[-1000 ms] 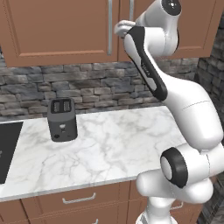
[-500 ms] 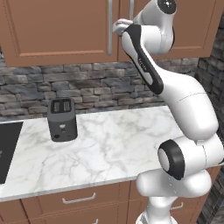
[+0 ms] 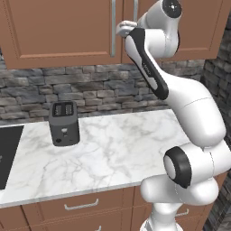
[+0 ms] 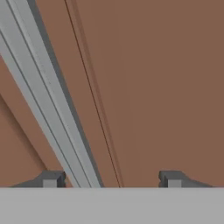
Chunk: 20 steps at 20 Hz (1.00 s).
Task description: Open the cabinet. Pick the soap dispenser and place it next to the sink. Then close the cabinet.
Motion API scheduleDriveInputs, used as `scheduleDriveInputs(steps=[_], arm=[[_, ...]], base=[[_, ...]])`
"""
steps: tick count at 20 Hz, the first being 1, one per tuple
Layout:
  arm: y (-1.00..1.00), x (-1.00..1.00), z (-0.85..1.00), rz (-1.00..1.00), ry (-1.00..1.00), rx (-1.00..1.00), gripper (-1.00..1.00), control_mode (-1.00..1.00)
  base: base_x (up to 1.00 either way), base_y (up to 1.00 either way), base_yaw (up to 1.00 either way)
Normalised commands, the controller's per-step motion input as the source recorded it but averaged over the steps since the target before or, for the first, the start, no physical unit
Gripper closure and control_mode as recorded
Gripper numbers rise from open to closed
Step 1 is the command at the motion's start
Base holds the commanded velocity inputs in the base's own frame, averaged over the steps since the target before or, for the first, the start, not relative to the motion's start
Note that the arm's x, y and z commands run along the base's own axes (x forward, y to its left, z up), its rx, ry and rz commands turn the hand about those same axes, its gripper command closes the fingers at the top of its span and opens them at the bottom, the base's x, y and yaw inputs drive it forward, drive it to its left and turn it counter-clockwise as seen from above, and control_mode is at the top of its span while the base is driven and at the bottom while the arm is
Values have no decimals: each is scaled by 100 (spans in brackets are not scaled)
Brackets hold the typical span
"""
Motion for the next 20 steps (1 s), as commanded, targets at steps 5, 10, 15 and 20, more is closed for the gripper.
scheduleDriveInputs(steps=[5, 10, 15, 20], arm=[[0, 0, 0, 0, 0, 0, 100, -100], [0, 0, 0, 0, 0, 0, 100, -100], [-18, -4, 0, 0, 0, 0, 100, -100], [-46, -16, 0, 0, -1, 0, 100, -100]], base=[[0, 0, 0], [0, 0, 0], [0, 0, 0], [0, 0, 0]])
